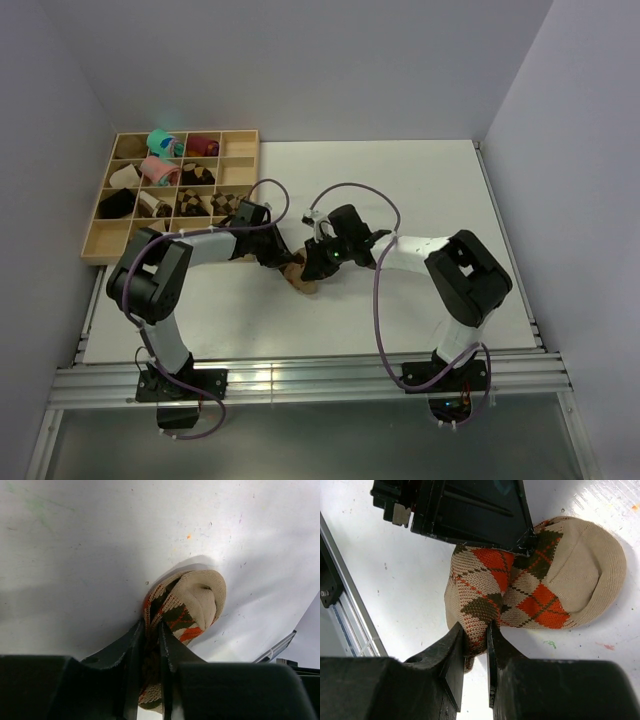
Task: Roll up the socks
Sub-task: Roll the sock at the center of the board.
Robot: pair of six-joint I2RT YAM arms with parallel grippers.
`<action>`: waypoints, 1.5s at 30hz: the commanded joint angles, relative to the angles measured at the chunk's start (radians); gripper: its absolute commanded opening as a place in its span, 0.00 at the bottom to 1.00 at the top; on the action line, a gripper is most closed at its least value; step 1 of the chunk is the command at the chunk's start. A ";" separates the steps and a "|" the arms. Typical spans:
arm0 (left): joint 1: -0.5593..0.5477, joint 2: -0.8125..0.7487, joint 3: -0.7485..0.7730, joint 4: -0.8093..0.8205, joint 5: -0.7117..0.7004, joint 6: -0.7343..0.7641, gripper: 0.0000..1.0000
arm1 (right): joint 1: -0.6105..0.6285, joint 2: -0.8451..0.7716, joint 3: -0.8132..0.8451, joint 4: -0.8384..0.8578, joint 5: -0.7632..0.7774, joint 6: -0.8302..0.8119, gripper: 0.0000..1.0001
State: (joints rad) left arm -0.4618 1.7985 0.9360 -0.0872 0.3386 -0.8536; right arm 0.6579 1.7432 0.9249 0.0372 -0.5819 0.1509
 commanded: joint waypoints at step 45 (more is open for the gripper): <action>-0.003 -0.505 -0.443 0.193 -0.150 -0.335 0.80 | 0.026 0.105 -0.070 0.141 0.060 0.142 0.00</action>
State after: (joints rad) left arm -0.4595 1.2934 0.5007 -0.0799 0.1608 -1.1614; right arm 0.6716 1.8427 0.8768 0.2398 -0.6086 0.2955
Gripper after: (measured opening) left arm 0.798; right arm 0.242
